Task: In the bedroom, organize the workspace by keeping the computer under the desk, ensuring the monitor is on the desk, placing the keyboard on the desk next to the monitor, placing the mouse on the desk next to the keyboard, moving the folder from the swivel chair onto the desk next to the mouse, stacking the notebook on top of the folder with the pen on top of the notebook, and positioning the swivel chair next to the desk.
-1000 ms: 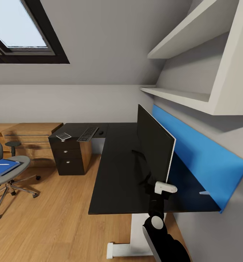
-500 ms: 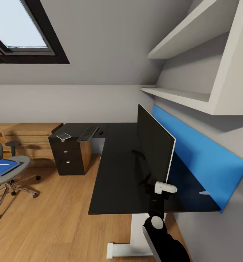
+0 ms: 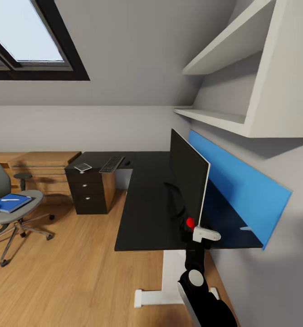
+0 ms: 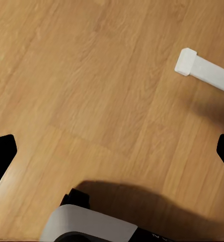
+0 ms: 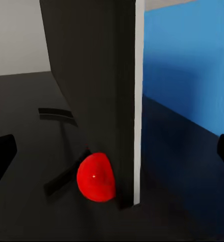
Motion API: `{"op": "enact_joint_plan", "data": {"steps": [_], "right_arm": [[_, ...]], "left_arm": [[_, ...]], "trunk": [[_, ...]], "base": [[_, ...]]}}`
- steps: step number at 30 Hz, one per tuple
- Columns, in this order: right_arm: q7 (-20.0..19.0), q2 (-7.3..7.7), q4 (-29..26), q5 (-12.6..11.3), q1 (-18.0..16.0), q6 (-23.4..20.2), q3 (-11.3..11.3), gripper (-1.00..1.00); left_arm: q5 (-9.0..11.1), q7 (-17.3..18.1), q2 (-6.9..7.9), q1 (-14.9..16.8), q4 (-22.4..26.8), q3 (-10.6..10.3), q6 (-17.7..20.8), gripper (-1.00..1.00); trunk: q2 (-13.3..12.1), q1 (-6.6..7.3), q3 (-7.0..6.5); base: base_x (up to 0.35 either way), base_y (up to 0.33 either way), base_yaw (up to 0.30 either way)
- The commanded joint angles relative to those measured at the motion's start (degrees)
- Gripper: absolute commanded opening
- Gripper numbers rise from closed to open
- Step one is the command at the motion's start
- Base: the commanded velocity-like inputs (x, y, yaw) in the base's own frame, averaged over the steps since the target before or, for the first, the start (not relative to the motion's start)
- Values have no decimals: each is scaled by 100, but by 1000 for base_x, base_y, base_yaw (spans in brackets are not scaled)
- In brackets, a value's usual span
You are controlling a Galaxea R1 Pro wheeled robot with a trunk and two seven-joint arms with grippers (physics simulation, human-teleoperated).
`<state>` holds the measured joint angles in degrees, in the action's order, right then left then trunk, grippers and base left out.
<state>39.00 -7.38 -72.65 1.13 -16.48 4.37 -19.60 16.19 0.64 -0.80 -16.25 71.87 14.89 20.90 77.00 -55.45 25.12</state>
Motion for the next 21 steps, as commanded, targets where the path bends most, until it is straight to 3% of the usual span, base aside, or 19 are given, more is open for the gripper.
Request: {"op": "enact_joint_plan", "data": {"steps": [1,12,19,21], "right_arm": [[29,0,5,11,-5,11,-8,100],[25,-6,10,10,-7,11,-43,100],[29,-7,49,10,-5,11,-262,100],[33,-8,70,8,-4,11,-418,100]], "left_arm": [[49,7,-6,-1,11,14,37,100],[49,7,-4,-1,11,14,37,100],[43,7,-6,-1,11,14,37,100],[44,7,-2,-1,11,14,37,100]], "trunk": [[4,3,5],[4,3,5],[4,3,5],[4,3,5]], "base": [[-335,0,0],[-335,0,0],[-335,0,0],[-335,0,0]]}}
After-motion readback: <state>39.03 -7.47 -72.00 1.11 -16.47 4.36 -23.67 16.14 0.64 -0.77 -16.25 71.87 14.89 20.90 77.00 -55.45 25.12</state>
